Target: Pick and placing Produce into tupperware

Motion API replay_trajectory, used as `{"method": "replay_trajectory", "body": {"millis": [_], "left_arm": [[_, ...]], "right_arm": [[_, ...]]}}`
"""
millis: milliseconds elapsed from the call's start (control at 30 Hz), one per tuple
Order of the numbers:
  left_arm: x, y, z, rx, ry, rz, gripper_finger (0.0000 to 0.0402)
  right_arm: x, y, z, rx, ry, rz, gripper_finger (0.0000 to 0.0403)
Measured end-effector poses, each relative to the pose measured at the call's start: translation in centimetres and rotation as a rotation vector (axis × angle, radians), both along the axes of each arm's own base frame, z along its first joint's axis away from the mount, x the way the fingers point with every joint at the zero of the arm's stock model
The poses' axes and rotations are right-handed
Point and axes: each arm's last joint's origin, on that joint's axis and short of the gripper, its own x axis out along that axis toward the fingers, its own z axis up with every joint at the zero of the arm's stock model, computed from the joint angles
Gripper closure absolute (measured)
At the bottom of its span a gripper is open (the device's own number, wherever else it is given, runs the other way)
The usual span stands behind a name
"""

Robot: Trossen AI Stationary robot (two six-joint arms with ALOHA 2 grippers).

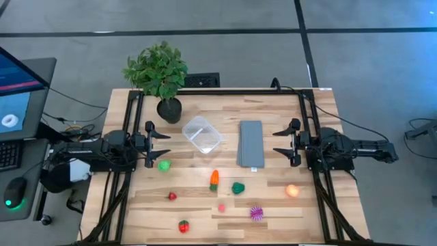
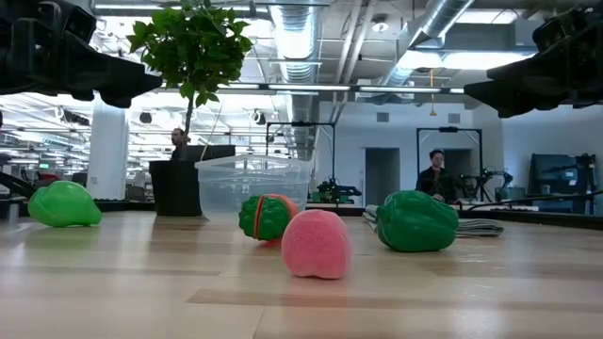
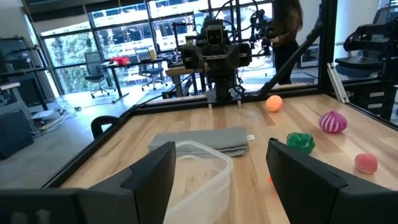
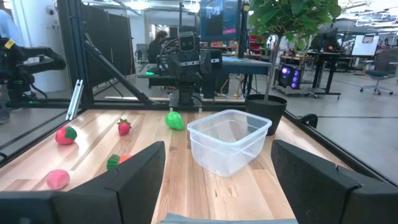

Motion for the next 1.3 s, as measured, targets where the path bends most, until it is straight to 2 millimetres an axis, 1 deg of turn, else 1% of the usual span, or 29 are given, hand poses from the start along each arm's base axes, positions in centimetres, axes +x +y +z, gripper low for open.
{"method": "replay_trajectory", "body": {"millis": [100, 267, 433, 567, 667, 767, 967, 1033, 1133, 1233, 1300], "left_arm": [[0.0, 0.0, 0.0, -0.052, -0.002, -0.002, 0.0161], [0.0, 0.0, 0.0, -0.226, -0.012, -0.008, 0.0161], [0.0, 0.0, 0.01, -0.24, -0.014, -0.009, 0.0161], [-0.01, 0.08, 0.05, -0.235, -0.021, 0.018, 0.0161], [-0.02, 0.17, 0.1, -0.29, -0.035, 0.047, 0.0161], [-0.02, 0.19, 0.11, -0.258, -0.034, 0.054, 0.0161], [-0.02, 0.22, 0.15, -0.01, -0.016, 0.076, 0.0161], [-0.03, 0.21, 0.29, -0.019, -0.031, 0.075, 0.0161], [-0.04, 0.18, 0.35, -0.087, -0.043, 0.062, 0.0161], [-0.03, 0.18, 0.33, -0.087, -0.042, 0.06, 0.0161], [-0.03, 0.18, 0.27, -0.091, -0.036, 0.059, 0.0161]], "right_arm": [[0.0, 0.0, 0.0, 0.0, 0.0, 0.0, 0.0085], [0.0, -0.01, 0.0, 0.0, 0.0, -0.001, 0.0085], [0.0, -0.01, 0.01, -0.009, -0.001, -0.001, 0.0085], [0.0, 0.01, 0.04, 0.106, -0.007, 0.003, 0.0085], [0.0, 0.01, 0.09, 0.227, -0.014, 0.005, 0.0085], [0.0, -0.03, 0.1, 0.265, -0.017, -0.004, 0.0085], [-0.03, -0.35, 0.14, 0.167, -0.028, -0.116, 0.0085], [-0.04, -0.43, 0.19, 0.167, -0.035, -0.144, 0.0085], [-0.06, -0.51, 0.24, 0.149, -0.04, -0.169, 0.0085], [-0.06, -0.5, 0.23, 0.086, -0.033, -0.171, 0.0085], [-0.06, -0.51, 0.23, 0.074, -0.032, -0.172, 0.0085]]}}
